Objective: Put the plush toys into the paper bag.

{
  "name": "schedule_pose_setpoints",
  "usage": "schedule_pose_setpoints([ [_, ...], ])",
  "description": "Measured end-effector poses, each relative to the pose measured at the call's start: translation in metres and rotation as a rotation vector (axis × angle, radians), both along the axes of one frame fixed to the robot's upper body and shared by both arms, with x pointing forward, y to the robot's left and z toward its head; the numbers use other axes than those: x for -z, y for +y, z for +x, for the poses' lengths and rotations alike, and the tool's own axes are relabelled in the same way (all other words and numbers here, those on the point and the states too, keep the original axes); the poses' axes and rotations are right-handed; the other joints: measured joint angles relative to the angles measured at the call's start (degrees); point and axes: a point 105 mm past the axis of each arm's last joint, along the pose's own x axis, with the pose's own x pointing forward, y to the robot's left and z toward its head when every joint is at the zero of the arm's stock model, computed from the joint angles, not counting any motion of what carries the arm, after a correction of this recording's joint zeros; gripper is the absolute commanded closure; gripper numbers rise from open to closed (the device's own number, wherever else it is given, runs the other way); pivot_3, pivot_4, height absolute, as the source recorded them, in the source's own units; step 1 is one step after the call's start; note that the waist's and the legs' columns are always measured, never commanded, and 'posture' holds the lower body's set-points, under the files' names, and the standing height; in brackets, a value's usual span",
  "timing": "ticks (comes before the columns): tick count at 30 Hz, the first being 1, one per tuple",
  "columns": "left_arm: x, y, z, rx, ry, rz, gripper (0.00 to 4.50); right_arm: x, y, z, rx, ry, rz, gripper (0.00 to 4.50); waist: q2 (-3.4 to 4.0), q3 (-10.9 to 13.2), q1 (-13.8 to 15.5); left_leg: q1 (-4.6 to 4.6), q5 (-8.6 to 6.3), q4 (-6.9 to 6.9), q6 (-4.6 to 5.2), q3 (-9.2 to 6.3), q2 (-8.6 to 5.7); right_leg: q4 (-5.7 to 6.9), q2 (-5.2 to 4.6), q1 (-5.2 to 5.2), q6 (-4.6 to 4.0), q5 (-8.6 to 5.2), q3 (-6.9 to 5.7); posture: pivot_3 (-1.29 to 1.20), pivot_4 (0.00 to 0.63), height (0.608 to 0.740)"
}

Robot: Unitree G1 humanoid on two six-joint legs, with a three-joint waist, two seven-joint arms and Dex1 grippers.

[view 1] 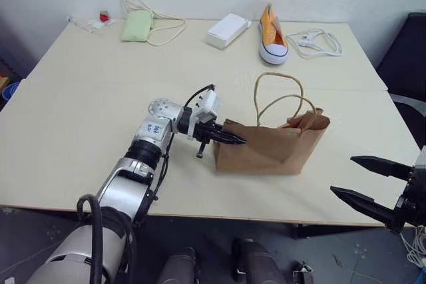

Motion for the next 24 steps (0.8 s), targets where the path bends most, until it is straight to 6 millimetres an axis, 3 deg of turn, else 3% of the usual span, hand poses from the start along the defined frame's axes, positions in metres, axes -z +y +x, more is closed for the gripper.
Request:
schedule_pose_setpoints([
  [2, 0.0, 0.004, 0.002, -0.014, -0.004, 0.004, 3.85, 0.002, 0.0, 0.003, 0.004, -0.01, -0.007, 0.0, -0.01, 0.0, 0.1, -0.02, -0.01, 0.01, 0.01, 0.0, 0.0, -0.01, -0.01, -0.02, 0.0, 0.0, 0.0, 0.0, 0.15, 0.74],
  [8, -0.005, 0.027, 0.003, -0.07, 0.009, 0.014, 1.98, -0.003, -0.002, 0.012, -0.012, -0.034, -0.011, 0.0, -0.02, 0.0, 0.0, -0.05, -0.01, 0.02, 0.0, -0.02, 0.01, -0.01, -0.06, -0.05, 0.0, 0.0, 0.01, 0.0, 0.15, 0.74],
  [14, -0.041, 0.1, -0.019, -0.295, 0.092, -0.04, 0.03, -0.008, -0.02, 0.029, -0.038, -0.013, -0.006, 0.0, -0.03, 0.0, -1.0, -0.04, 0.01, -0.02, -0.09, -0.06, 0.09, 0.02, -0.06, -0.11, -0.02, -0.01, 0.08, 0.0, 0.15, 0.74],
  [19, -0.07, 0.155, -0.061, -0.391, 0.232, 0.047, 0.03, -0.031, -0.027, 0.038, -0.089, -0.04, 0.02, 0.0, -0.02, 0.0, -1.3, -0.02, 0.01, -0.02, -0.09, -0.09, 0.08, -0.03, -0.11, -0.07, -0.03, -0.02, 0.06, 0.0, 0.15, 0.74],
  [22, -0.096, 0.17, -0.081, -0.403, 0.242, 0.031, 0.03, -0.046, -0.027, 0.042, -0.148, -0.046, 0.047, 0.0, -0.01, 0.0, -0.6, -0.02, 0.0, 0.01, -0.08, -0.22, 0.04, -0.05, -0.16, 0.01, -0.07, -0.04, 0.05, 0.0, 0.15, 0.74],
  [24, -0.105, 0.17, -0.089, -0.388, 0.229, 0.017, 0.03, -0.055, -0.028, 0.047, -0.16, -0.08, 0.07, 0.0, -0.02, 0.0, -0.3, -0.03, -0.01, 0.03, -0.06, -0.22, 0.03, -0.06, -0.17, 0.01, -0.07, -0.04, 0.05, 0.0, 0.15, 0.74],
])
